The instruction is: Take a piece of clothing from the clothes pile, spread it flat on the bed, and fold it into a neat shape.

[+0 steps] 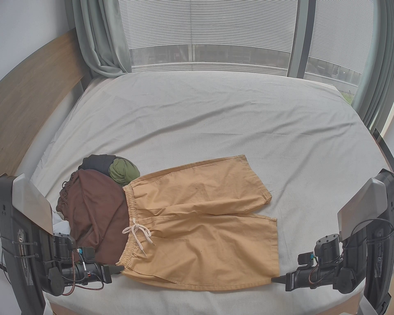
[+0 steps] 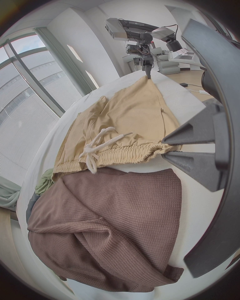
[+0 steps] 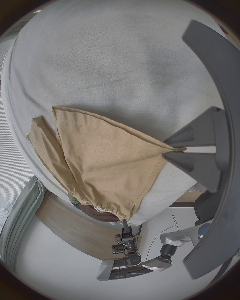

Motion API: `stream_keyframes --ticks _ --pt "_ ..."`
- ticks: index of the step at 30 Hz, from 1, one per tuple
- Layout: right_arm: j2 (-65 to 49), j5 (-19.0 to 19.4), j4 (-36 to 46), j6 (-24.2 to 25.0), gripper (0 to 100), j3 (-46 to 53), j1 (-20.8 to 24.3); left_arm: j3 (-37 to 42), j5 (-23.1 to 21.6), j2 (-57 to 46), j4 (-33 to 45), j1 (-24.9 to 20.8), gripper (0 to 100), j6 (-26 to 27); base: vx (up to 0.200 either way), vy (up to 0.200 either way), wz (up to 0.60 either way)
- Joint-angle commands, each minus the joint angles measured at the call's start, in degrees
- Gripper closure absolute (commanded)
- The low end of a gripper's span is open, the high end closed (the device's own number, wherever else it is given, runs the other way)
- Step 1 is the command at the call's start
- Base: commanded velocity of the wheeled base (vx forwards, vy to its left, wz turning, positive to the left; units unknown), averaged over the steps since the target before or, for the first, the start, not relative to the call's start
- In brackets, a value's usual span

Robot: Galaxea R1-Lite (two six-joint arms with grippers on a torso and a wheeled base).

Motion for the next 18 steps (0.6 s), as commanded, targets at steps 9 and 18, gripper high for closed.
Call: stream_keyframes --ticks 9,18 --pt "-8.5 3.0 -1.4 0.4 100 1.0 -0.4 -3.1 -2.0 -4.5 -0.2 -0.3 100 -4.5 0.000 0.000 0.00" --pt "-10.0 3.3 -1.9 0.6 100 -0.9 -2.0 -5.5 -2.0 -5.0 -0.2 -0.5 100 -5.9 0.000 0.000 0.00"
